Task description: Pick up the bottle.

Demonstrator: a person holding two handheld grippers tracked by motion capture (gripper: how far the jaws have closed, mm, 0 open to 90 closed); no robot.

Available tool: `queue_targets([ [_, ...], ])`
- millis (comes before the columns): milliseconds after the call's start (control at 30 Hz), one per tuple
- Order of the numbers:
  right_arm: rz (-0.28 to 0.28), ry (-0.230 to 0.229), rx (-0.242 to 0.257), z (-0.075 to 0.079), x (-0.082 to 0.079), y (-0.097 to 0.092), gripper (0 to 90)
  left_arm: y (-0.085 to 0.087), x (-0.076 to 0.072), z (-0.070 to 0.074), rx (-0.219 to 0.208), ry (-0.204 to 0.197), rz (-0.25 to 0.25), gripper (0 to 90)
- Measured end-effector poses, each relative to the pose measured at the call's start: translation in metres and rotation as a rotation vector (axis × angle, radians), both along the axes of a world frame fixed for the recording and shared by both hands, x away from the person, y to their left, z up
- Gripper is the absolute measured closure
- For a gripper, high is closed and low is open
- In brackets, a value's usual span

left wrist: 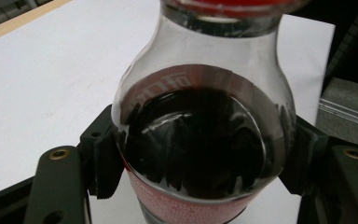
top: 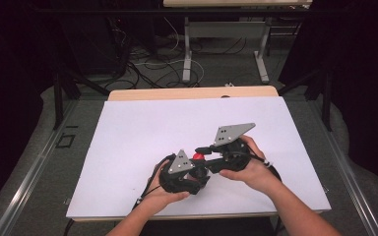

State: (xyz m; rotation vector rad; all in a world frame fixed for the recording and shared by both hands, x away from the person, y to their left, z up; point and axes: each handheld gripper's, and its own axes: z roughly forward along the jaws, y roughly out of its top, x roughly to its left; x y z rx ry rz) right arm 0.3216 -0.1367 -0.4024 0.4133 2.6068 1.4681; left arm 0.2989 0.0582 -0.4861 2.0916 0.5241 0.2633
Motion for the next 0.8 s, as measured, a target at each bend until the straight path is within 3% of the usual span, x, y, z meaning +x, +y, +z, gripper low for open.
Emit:
queue_targets([
  [167,0.227,0.029,-0.036,0.009,0.019,-0.003,60.9,0.0,0.0,0.004,-0.009,0.001,-0.065,30.3],
  [200,0.263,0.024,-0.043,0.011,0.021,-0.003,60.9,0.0,-0.001,0.004,-0.022,0.014,-0.074,30.3],
  [333,0.44,0.02,-0.074,0.016,0.033,-0.001,60.9,0.0,-0.002,0.005,-0.021,0.006,-0.115,30.3],
  [467,0.547,0.015,-0.108,0.019,0.039,0.003,60.8,-0.002,-0.004,0.005,-0.022,0.005,-0.135,30.2],
  [567,0.566,0.02,-0.139,0.021,0.04,0.006,60.7,-0.001,-0.002,0.004,-0.016,-0.012,-0.129,30.2],
  [633,0.553,0.011,-0.137,0.021,0.04,0.006,60.4,0.0,-0.002,0.004,-0.023,0.003,-0.11,30.2],
  [700,0.519,0.008,-0.138,0.022,0.04,0.006,58.4,0.001,-0.001,0.005,-0.013,-0.01,-0.104,30.1],
  [800,0.426,0.022,-0.1,0.026,0.036,0.006,44.4,0.003,0.001,0.004,-0.025,0.001,-0.062,30.1],
])
